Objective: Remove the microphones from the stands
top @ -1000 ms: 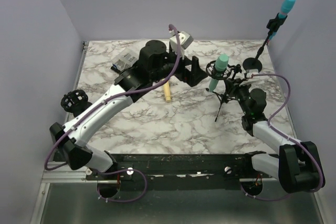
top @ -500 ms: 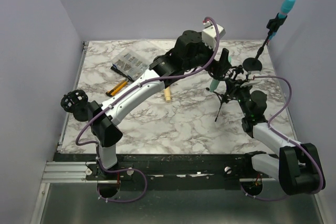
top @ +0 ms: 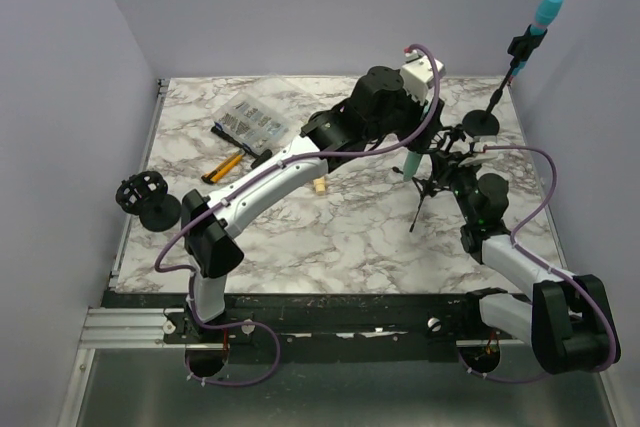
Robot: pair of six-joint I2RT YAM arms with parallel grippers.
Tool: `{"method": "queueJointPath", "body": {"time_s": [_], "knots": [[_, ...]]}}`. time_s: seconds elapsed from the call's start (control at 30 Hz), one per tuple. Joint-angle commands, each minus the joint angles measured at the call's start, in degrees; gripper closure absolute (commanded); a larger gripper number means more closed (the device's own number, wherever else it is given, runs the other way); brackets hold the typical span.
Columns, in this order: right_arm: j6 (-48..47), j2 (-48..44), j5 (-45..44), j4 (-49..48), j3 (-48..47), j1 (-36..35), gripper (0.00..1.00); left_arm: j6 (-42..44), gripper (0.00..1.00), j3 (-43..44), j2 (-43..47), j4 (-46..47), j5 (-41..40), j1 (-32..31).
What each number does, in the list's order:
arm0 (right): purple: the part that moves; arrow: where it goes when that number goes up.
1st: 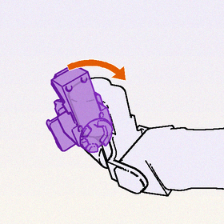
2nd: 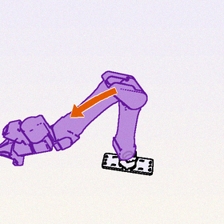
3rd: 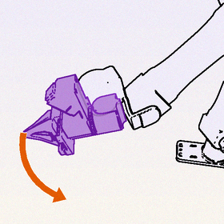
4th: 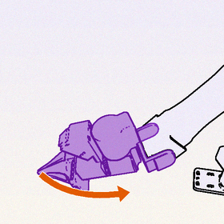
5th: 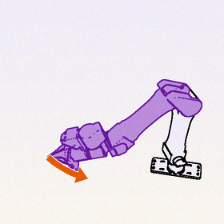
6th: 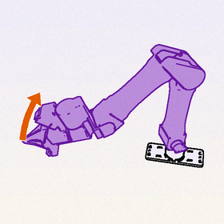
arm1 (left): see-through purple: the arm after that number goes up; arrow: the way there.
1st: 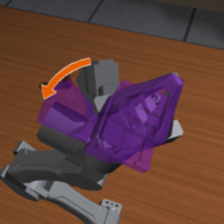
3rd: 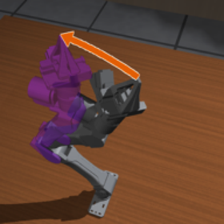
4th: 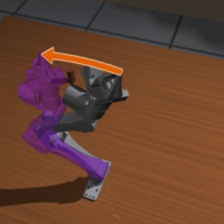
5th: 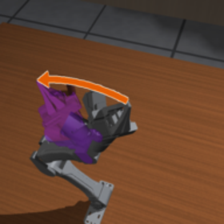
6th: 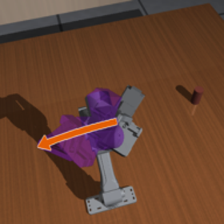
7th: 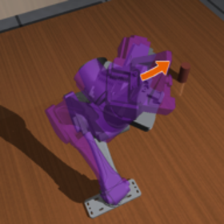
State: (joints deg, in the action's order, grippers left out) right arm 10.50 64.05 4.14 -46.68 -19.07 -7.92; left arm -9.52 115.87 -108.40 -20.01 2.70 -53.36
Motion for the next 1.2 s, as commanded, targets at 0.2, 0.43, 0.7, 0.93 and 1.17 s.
{"method": "queueJointPath", "body": {"time_s": [0.2, 0.43, 0.7, 0.93, 1.17], "knots": [[4.0, -1.3, -3.5, 5.5, 1.7, -0.4, 0.99, 2.8, 0.76, 10.1, -3.6, -5.9, -3.7, -1.5], [3.3, -1.7, -5.0, 6.1, 2.0, -0.4, 0.99, 7.6, 0.97, 15.8, -1.5, -7.7, -9.5, -4.7], [2.8, -0.8, -5.5, 6.1, 1.8, -1.1, 0.99, 9.9, 1.00, 21.6, 2.8, -7.8, -14.5, -6.4], [0.4, -0.2, -8.7, 5.6, 1.6, -3.4, 0.99, 14.7, 1.00, 28.4, 4.9, -8.9, -18.4, -9.1], [-0.1, 1.1, -10.2, 5.4, 1.4, -4.1, 0.99, 16.0, 1.00, 29.2, 8.8, -9.4, -23.6, -9.4]]}}
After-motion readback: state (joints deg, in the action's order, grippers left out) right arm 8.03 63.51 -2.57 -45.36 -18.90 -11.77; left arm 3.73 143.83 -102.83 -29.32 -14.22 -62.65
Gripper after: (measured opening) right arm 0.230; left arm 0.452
